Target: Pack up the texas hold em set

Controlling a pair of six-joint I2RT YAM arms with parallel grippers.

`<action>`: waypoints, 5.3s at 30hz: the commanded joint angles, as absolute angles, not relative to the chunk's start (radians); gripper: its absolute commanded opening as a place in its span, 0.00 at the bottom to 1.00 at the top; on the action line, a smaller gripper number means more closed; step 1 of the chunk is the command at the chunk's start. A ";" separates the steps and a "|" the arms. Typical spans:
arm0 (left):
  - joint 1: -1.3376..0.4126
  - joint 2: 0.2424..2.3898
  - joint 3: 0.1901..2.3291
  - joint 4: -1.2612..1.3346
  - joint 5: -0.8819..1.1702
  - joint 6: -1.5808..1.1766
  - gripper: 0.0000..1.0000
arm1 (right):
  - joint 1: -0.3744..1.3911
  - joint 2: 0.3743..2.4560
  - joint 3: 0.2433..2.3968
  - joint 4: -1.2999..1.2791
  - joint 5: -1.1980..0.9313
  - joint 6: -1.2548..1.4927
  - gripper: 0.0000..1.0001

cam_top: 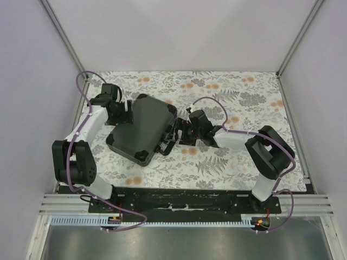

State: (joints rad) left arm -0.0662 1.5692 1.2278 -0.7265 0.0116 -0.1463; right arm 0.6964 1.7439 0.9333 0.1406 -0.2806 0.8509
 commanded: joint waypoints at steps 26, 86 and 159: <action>-0.069 1.560 1.186 -0.784 0.124 -0.236 0.83 | 0.699 1.902 1.077 0.325 -0.454 1.060 0.76; -0.071 1.533 1.343 -0.766 0.329 -0.207 0.61 | 0.706 1.890 1.143 0.308 -0.413 0.973 0.36; 0.086 1.833 1.512 -0.758 0.106 -0.365 0.57 | 0.811 2.006 1.377 -0.264 0.014 0.758 0.17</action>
State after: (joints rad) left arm 0.0834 1.8122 1.5146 -0.7982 0.1070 -0.3328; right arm 0.8078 1.9743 1.3293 -0.2443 -0.0200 0.7723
